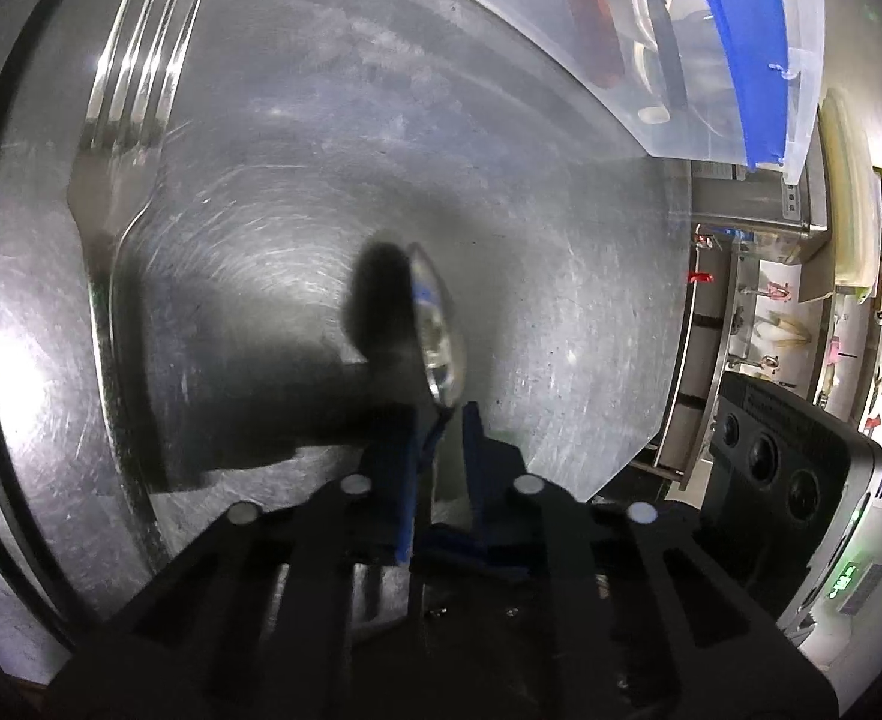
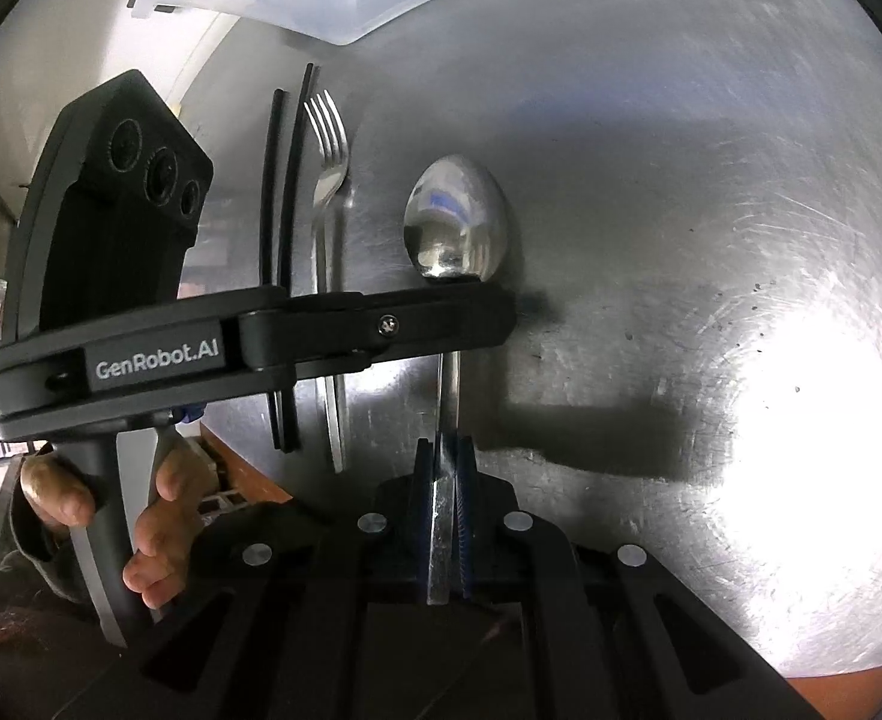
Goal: Organize utensils
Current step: 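Close the left gripper on the spoon handle while the right gripper holds it, then lift the spoon with both grippers and carry it over the clear box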
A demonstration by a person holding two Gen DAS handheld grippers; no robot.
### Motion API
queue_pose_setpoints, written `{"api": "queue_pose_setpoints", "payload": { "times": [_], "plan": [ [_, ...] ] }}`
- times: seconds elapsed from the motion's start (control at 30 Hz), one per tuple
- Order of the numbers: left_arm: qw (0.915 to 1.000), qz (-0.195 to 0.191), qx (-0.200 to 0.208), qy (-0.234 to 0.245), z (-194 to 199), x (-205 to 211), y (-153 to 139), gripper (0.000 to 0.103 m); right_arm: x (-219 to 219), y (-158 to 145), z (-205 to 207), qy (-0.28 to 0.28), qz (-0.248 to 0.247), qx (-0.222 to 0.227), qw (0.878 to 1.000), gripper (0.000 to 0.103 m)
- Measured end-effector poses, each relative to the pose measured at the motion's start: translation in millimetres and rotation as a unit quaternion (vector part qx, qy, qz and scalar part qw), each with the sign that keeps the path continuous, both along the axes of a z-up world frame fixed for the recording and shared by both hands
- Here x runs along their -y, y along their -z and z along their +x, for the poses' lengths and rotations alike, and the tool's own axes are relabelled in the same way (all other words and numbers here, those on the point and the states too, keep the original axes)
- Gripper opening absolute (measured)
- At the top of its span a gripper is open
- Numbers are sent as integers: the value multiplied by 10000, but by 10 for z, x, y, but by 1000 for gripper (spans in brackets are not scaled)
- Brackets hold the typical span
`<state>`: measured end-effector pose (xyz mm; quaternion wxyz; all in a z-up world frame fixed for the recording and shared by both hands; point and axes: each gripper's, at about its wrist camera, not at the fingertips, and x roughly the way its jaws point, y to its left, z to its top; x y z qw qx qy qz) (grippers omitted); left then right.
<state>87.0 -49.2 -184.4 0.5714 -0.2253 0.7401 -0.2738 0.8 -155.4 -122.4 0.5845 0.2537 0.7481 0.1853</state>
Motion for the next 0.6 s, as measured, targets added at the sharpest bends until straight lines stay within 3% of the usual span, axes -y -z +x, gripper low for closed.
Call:
{"api": "queue_pose_setpoints", "payload": {
  "times": [0.6],
  "plan": [
    [9999, -95, 134, 51, -12, -84, -7, 7, -110, -4, 122, -381, -608, 148, 9973, 18]
  ]
}}
